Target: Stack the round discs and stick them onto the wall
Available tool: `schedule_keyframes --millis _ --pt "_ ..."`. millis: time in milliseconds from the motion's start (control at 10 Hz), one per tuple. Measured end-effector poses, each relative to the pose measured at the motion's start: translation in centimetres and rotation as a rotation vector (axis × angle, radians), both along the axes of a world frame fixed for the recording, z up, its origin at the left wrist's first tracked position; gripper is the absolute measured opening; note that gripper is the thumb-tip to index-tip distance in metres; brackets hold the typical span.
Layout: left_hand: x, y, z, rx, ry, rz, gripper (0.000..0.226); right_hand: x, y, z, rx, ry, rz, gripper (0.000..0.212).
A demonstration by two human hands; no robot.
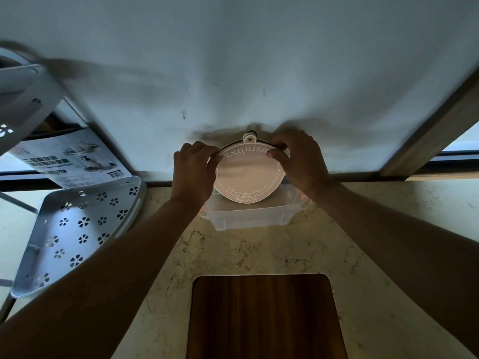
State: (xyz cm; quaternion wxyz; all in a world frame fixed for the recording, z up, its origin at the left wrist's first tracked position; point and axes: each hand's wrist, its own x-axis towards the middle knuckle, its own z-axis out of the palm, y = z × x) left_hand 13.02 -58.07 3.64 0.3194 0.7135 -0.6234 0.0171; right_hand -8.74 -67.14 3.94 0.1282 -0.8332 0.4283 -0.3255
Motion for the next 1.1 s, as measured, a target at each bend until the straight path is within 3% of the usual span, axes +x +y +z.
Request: schedule_keyframes --millis 600,900,1100 --pt "-0.4 -0.2 0.0 0.112 -0.059 0.004 0.017 0.1 0.0 0.1 -0.011 0.046 0.065 0.012" --pt "-0.3 0.3 0.6 0.126 -0.239 -0.043 0.025 0.0 0.1 0.6 0.006 0.103 0.091 0.016" --pt "-0.5 0.2 1.5 0.176 -0.239 -0.043 0.033 -0.6 0.4 1.8 0.056 0.169 0.101 0.027"
